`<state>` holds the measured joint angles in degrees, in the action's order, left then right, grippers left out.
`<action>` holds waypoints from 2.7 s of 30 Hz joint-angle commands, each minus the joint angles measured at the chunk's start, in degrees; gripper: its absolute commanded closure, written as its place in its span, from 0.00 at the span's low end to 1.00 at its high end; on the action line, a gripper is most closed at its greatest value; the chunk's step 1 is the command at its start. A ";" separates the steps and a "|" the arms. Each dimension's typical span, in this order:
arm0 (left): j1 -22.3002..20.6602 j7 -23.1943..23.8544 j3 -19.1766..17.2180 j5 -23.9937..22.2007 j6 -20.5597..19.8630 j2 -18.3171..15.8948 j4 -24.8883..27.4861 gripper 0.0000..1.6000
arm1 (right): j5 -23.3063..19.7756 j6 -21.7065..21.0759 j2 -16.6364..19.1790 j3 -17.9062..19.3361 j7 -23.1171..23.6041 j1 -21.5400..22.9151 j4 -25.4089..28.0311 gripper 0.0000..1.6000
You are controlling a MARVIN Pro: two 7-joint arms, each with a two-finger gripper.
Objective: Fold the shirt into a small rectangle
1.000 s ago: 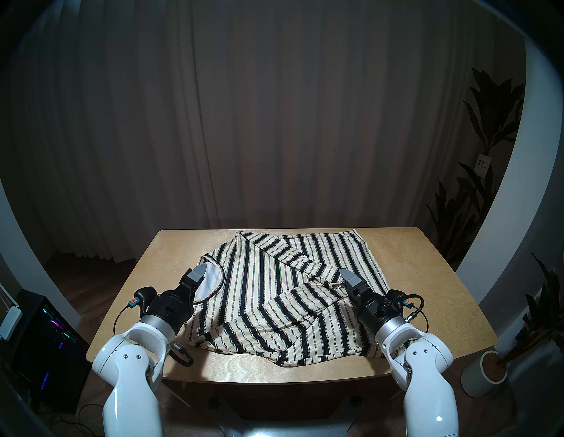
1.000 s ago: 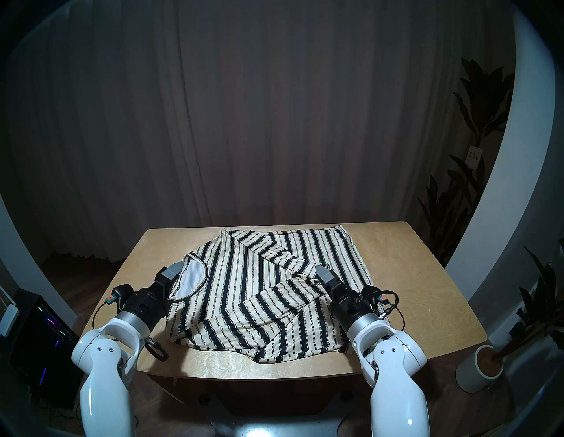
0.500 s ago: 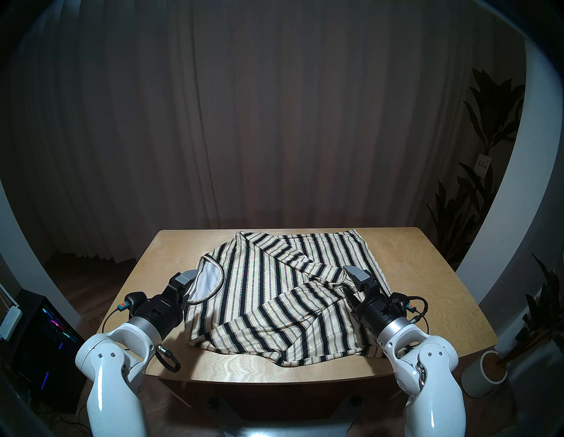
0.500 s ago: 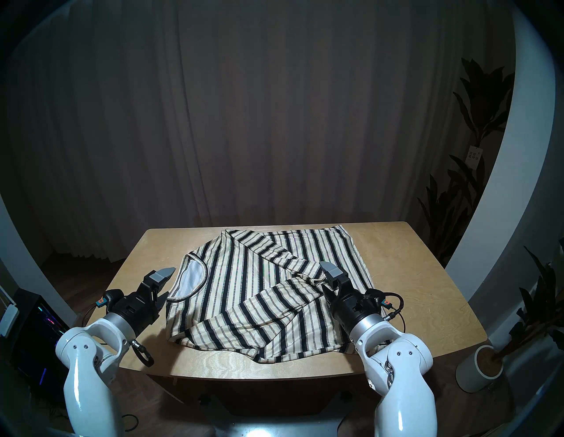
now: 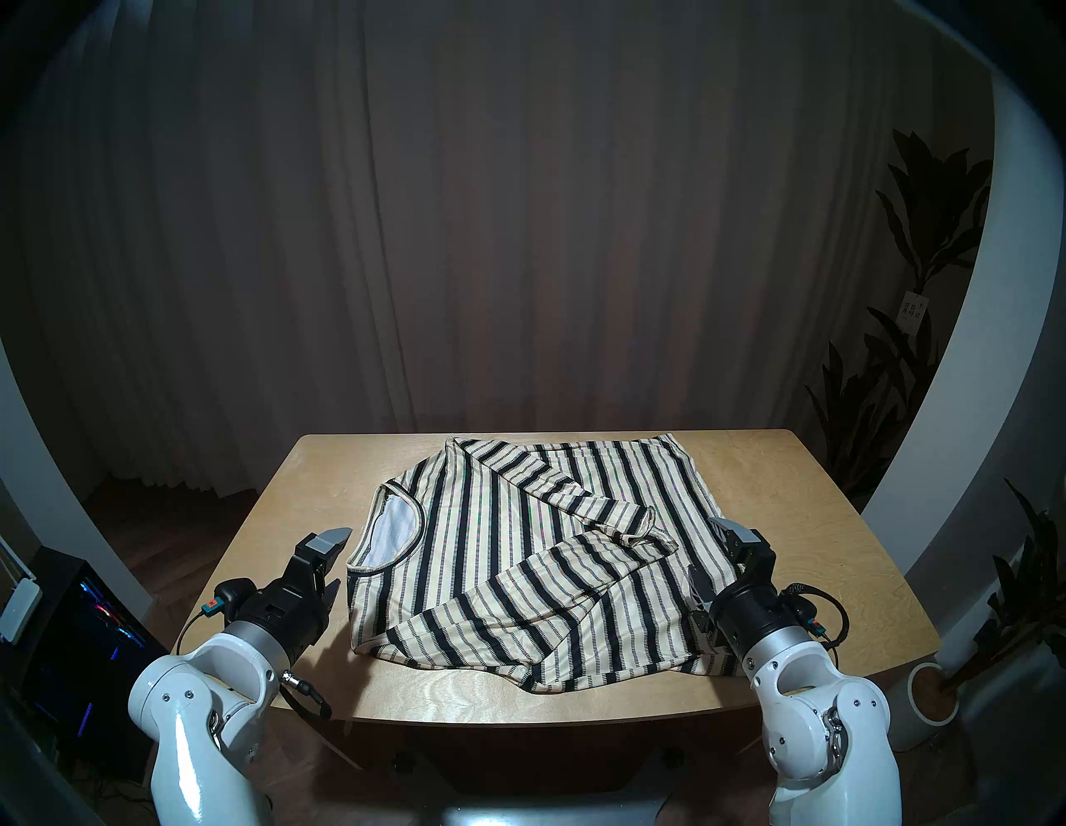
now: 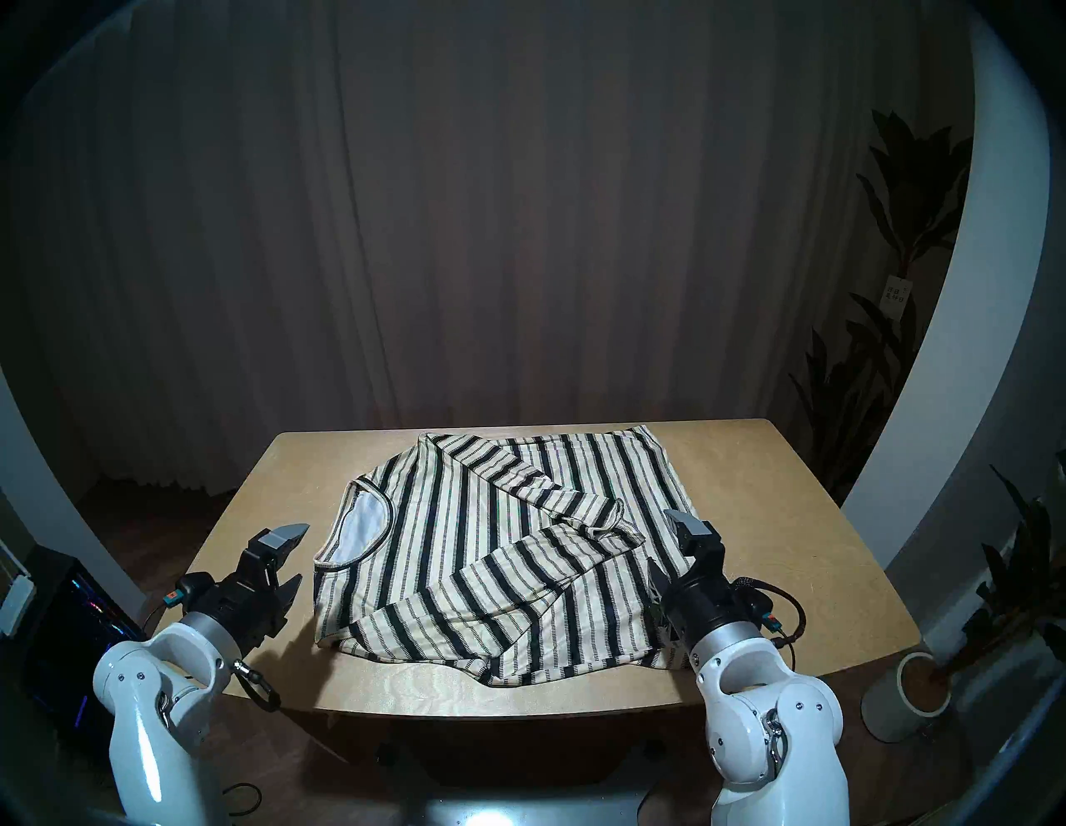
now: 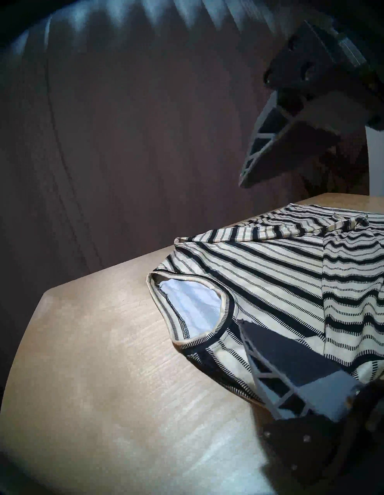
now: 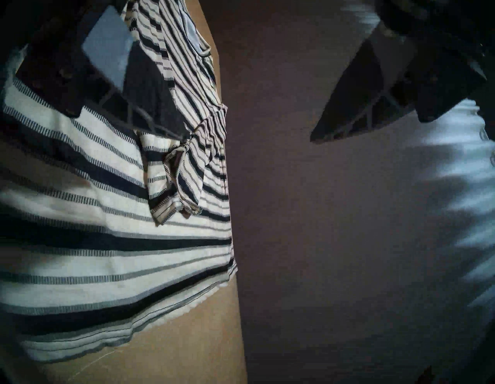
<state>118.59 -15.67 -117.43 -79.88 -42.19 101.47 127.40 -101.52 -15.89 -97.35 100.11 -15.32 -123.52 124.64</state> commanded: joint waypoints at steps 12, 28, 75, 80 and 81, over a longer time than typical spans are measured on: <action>0.35 -13.86 5.87 -4.60 6.50 -0.78 5.39 0.00 | -14.53 13.82 1.56 -3.62 -19.16 3.93 3.77 0.00; 7.40 -9.14 2.48 -8.84 6.81 1.53 4.41 0.00 | -18.73 10.43 4.07 -1.19 -25.04 0.41 9.08 0.00; 0.25 -16.82 -4.45 -33.26 -12.81 -12.06 -13.81 0.00 | -18.81 7.60 -0.83 1.36 -13.05 -8.09 5.02 0.00; 0.23 -18.47 -4.13 -34.89 -12.81 -12.64 -14.85 0.00 | -13.00 6.30 1.56 1.11 -10.42 -7.77 3.98 0.00; 0.46 -18.98 -4.17 -35.38 -12.81 -12.70 -14.88 0.00 | -11.06 5.60 2.37 0.74 -9.45 -8.06 3.91 0.00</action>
<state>120.12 -33.04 -122.06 -112.96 -54.69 90.65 113.17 -119.40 -7.96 -98.11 101.25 -29.07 -131.85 128.58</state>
